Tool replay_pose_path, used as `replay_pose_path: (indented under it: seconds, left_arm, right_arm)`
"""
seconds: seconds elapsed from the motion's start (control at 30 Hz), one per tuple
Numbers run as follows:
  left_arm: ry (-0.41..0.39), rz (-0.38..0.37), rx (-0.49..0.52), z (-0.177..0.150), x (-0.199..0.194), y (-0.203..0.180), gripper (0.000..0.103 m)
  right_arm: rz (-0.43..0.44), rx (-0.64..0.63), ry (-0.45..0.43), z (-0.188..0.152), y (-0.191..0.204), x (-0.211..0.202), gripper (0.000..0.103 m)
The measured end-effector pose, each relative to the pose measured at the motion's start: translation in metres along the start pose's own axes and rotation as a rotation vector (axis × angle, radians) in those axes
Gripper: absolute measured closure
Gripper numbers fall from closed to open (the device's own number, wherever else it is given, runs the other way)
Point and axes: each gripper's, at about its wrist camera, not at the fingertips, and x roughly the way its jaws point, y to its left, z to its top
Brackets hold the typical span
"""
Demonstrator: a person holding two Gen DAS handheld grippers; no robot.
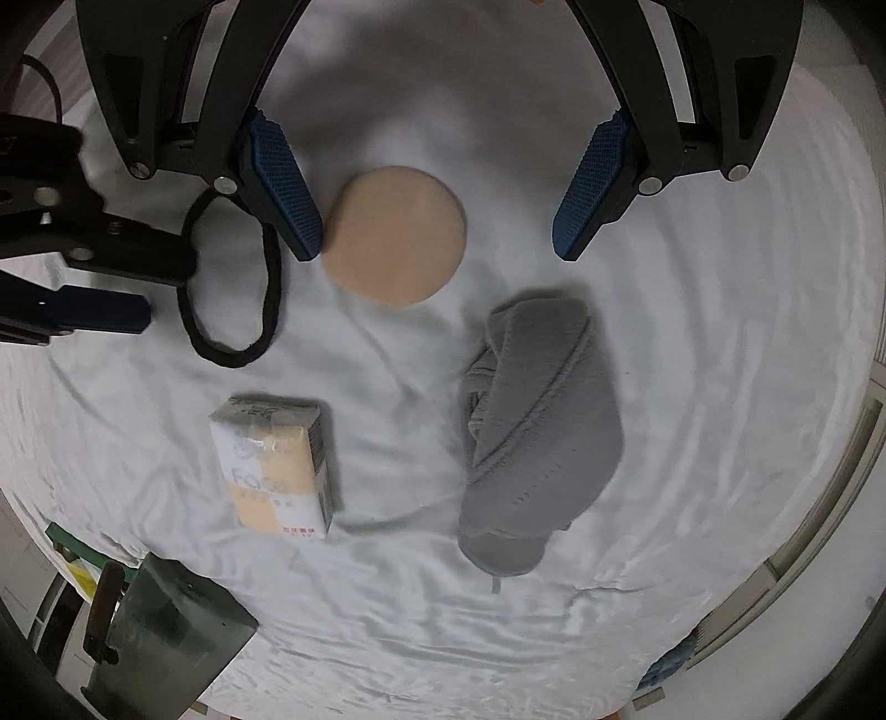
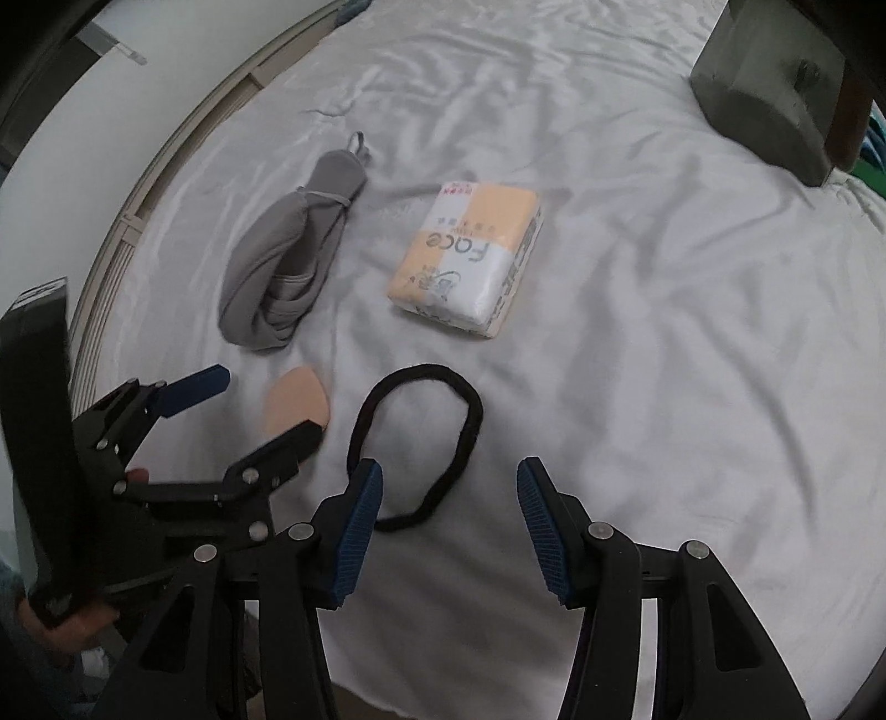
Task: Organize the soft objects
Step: 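Grasp the beige sponge with the left tool while the right tool grasps the black hair tie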
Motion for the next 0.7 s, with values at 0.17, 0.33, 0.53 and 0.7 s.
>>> replay_pose_path:
  seconds: [0.17, 0.33, 0.53, 0.7]
  left_arm:
    - [0.022, -0.036, 0.007, -0.003, 0.012, -0.006, 0.041]
    - [0.017, -0.108, -0.003, -0.005, 0.01, -0.006, 0.065]
    - [0.011, -0.152, -0.022, -0.003, -0.006, -0.005, 0.078]
    - [-0.016, -0.141, 0.01, 0.005, -0.03, -0.017, 0.088]
  right_arm:
    - [-0.005, 0.014, 0.023, 0.003, 0.001, 0.027, 0.072]
    - [0.036, 0.035, 0.036, 0.004, -0.003, 0.036, 0.098]
    - [0.076, 0.035, 0.014, 0.001, -0.01, 0.021, 0.1]
    - [0.1, 0.03, -0.022, 0.0, -0.017, -0.004, 0.1]
